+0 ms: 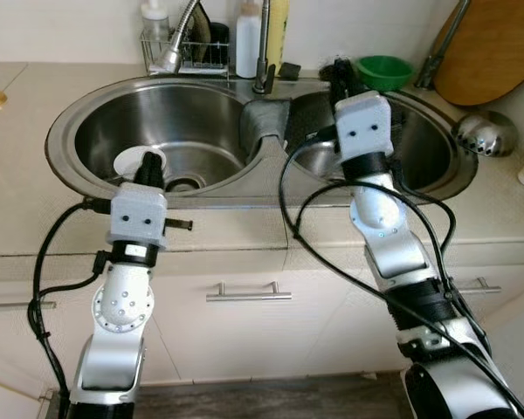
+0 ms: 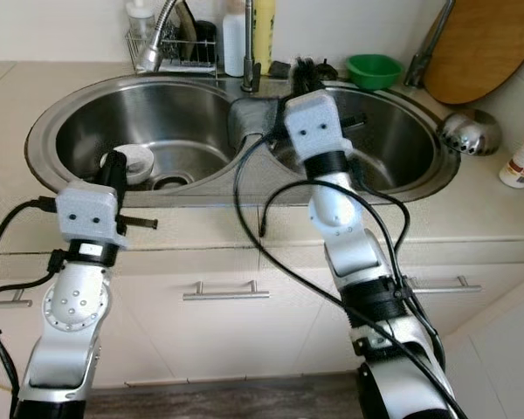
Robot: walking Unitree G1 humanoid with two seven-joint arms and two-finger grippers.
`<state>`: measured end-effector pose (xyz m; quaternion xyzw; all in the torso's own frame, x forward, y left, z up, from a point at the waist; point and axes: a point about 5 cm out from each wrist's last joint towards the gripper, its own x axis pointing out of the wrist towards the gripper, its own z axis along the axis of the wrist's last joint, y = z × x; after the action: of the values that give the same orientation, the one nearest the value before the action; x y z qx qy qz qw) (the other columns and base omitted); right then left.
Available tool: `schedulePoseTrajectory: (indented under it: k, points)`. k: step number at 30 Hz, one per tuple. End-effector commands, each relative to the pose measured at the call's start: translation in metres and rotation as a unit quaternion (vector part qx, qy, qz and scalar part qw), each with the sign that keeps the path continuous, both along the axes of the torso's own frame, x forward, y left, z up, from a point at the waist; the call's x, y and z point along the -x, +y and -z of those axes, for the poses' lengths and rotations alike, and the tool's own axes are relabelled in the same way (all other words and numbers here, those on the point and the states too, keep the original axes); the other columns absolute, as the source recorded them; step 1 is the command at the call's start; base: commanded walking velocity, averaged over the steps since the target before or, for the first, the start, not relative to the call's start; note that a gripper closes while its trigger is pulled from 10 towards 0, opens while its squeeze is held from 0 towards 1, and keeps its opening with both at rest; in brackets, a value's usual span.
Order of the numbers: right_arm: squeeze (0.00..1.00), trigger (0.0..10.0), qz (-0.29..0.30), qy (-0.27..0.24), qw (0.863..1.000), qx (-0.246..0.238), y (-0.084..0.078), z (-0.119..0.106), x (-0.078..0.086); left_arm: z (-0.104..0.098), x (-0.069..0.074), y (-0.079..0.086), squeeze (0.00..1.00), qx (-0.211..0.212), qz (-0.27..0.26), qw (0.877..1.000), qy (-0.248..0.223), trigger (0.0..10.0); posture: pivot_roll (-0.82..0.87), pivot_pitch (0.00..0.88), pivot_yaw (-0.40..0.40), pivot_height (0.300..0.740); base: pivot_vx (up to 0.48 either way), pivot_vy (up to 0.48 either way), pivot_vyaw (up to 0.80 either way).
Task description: Kitchen organization
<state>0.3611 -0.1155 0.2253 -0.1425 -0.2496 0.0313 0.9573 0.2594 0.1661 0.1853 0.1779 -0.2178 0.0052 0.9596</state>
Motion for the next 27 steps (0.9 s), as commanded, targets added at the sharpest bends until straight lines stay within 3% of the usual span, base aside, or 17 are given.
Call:
schedulePoseTrajectory:
  k: [1, 6, 8, 11, 12, 13, 27]
  points:
    - [0.0, 10.0, -0.004, 0.054, 0.998, -0.031, -0.005, 0.007, -0.012, -0.001, -0.001, -0.002, 0.0, -0.002, 0.001, 1.0, -0.001, 10.0, 0.03, 0.0, -0.061, 0.74, 0.0, 0.0, 0.0]
    - [0.0, 10.0, 0.002, 0.124, 0.991, -0.044, -0.011, 0.026, -0.027, -0.001, -0.001, -0.003, 0.0, -0.002, 0.004, 1.0, -0.001, 10.0, 0.03, 0.0, -0.057, 0.74, 0.0, 0.0, 0.0]
    - [0.0, 10.0, 0.003, 0.176, 0.982, -0.073, -0.014, 0.038, -0.032, -0.001, -0.001, -0.004, 0.0, -0.003, 0.008, 1.0, 0.0, 10.0, 0.04, 0.0, -0.06, 0.74, 0.0, 0.0, 0.0]
    - [0.0, 10.0, -0.002, 0.213, 0.972, -0.095, -0.015, 0.048, -0.035, -0.001, -0.001, -0.004, 0.0, -0.004, 0.009, 1.0, 0.0, 10.0, 0.05, 0.0, -0.063, 0.74, 0.0, 0.0, 0.0]
    - [0.14, 10.0, -0.002, 0.218, 0.97, -0.105, -0.016, 0.05, -0.036, -0.001, -0.001, -0.004, 0.0, -0.004, 0.008, 1.0, 0.0, 10.0, 0.05, 0.0, -0.065, 0.74, 0.0, 0.0, 0.0]
    - [1.0, 10.0, -0.006, 0.217, 0.969, -0.12, -0.017, 0.052, -0.036, -0.001, -0.001, -0.003, 0.0, -0.004, 0.007, 1.0, 0.001, 10.0, 0.06, 0.0, -0.066, 0.74, 0.0, 0.0, 0.0]
    - [1.0, 10.0, -0.053, 0.153, 0.981, -0.104, -0.011, 0.039, -0.031, 0.003, -0.001, -0.004, 0.0, 0.0, 0.011, 1.0, 0.012, 10.0, 0.04, 0.004, -0.063, 0.74, 0.0, 0.0, 0.0]
